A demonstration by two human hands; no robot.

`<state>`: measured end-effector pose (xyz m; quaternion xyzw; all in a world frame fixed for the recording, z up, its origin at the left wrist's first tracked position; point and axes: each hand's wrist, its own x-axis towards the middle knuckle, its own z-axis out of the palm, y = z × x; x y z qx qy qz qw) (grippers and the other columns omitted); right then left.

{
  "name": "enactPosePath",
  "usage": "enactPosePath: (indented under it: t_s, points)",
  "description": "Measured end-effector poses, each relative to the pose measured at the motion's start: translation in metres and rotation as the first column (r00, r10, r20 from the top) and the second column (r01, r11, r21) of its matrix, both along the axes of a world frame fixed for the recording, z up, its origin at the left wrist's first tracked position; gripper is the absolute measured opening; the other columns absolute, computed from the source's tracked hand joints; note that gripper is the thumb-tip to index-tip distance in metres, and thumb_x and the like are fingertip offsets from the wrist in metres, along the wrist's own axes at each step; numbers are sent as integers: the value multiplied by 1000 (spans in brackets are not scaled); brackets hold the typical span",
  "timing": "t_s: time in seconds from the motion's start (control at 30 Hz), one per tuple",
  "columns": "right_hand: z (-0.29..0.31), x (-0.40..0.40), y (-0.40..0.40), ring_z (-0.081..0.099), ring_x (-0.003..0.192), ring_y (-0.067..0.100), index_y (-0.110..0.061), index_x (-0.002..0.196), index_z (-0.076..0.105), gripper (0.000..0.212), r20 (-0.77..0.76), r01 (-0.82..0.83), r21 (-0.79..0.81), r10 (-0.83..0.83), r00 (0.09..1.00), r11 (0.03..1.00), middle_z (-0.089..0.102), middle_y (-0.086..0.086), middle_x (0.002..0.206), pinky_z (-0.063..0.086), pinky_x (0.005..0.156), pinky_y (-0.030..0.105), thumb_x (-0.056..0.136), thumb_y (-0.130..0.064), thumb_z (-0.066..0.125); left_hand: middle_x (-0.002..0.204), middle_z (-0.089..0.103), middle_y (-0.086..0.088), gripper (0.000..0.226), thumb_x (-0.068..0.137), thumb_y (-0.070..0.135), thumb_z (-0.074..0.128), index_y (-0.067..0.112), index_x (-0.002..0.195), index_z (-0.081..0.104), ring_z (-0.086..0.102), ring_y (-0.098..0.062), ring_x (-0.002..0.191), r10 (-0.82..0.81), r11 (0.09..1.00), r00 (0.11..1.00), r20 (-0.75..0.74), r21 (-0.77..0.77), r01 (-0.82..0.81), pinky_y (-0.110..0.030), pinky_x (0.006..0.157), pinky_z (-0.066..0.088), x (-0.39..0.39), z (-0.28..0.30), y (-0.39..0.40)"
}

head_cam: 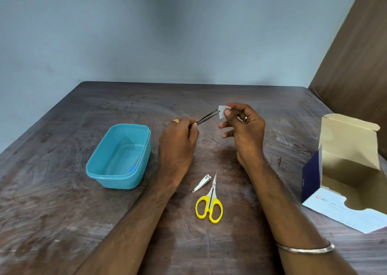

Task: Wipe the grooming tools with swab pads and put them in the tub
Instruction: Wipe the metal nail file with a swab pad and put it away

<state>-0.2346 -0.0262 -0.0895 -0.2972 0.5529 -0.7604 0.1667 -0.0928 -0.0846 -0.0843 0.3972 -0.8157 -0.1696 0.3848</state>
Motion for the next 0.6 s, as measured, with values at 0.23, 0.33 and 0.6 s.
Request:
enactPosePath:
  t_s: [0.23,0.33,0.6]
  points:
    - [-2,1,0,66,59,17,-14,99,71,18,-79,-103,21,104,991,994,72,11,92,49,43,26,94,1,63,101,70,-6,22,101,20,52,12,111,69,61,-16,88,-26,1000,1000,-3,-17,26,-29,75,48,-1,-2,0]
    - [-3,3,1,66,60,19,-15,99,71,21,-132,-184,48,188,973,982,73,11,90,49,44,27,94,3,60,101,69,-6,22,101,21,51,13,111,69,60,-17,89,-29,999,1000,-7,-19,29,-34,76,50,0,-2,0]
    - [-5,10,-1,71,63,25,-15,98,73,14,-201,-319,197,357,912,927,75,10,89,50,49,34,90,-5,71,103,69,-7,22,101,19,52,13,112,69,59,-19,92,-21,1000,1000,8,-23,21,-26,73,39,1,-2,1]
